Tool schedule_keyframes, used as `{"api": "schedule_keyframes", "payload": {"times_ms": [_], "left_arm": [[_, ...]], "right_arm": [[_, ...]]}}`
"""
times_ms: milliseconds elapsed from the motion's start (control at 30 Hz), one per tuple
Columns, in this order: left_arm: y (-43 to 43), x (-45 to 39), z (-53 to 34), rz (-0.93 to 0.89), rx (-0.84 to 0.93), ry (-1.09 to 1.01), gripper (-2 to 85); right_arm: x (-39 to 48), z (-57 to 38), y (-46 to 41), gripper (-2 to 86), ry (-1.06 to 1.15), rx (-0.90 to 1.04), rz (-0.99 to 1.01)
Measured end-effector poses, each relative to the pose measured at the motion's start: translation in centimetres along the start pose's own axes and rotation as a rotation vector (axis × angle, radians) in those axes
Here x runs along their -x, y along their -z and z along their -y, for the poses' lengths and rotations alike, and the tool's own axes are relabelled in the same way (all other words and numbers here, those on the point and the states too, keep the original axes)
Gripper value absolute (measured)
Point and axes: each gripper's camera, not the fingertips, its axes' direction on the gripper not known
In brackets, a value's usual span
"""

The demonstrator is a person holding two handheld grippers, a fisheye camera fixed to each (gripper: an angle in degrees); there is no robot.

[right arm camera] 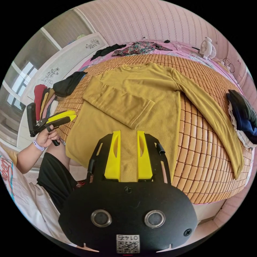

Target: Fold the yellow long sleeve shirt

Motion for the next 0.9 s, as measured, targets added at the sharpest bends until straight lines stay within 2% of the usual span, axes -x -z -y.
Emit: {"api": "schedule_keyframes", "payload": {"times_ms": [100,200,367,500,600,667,700,800,900], "left_arm": [[-2.2,0.3,0.7,0.080,0.061,0.015,7.4],[-4.5,-0.2,1.5,0.134,0.141,-0.004,7.4],[-5.3,-1.4,2.7,0.174,0.142,-0.052,7.2],[-5.8,-1.5,3.6,0.158,0.128,-0.037,7.1],[-5.7,-1.4,4.6,0.122,0.132,0.001,7.1],[-5.3,-1.2,5.2,0.058,0.089,0.004,7.0],[-5.0,-1.1,5.8,0.054,0.063,0.004,7.0],[-4.7,-0.8,7.6,0.124,0.015,-0.023,7.2],[-5.2,0.1,9.9,0.188,-0.007,-0.003,7.6]], "right_arm": [[2.9,1.6,-2.1,6.7,0.106,-0.010,-0.089],[4.8,3.0,-5.5,4.6,0.252,0.126,-0.177],[5.6,4.6,-3.6,2.4,0.406,0.187,-0.160],[6.0,4.5,6.3,2.2,0.393,-0.079,-0.125],[6.1,1.1,10.5,2.1,0.366,-0.207,-0.195],[5.5,-1.2,9.5,2.2,0.360,-0.164,-0.229],[4.8,-2.6,7.8,2.3,0.352,-0.081,-0.241],[3.3,-5.2,3.6,2.6,0.338,0.084,-0.243],[2.8,-6.3,2.9,2.8,0.305,0.075,-0.246]]}}
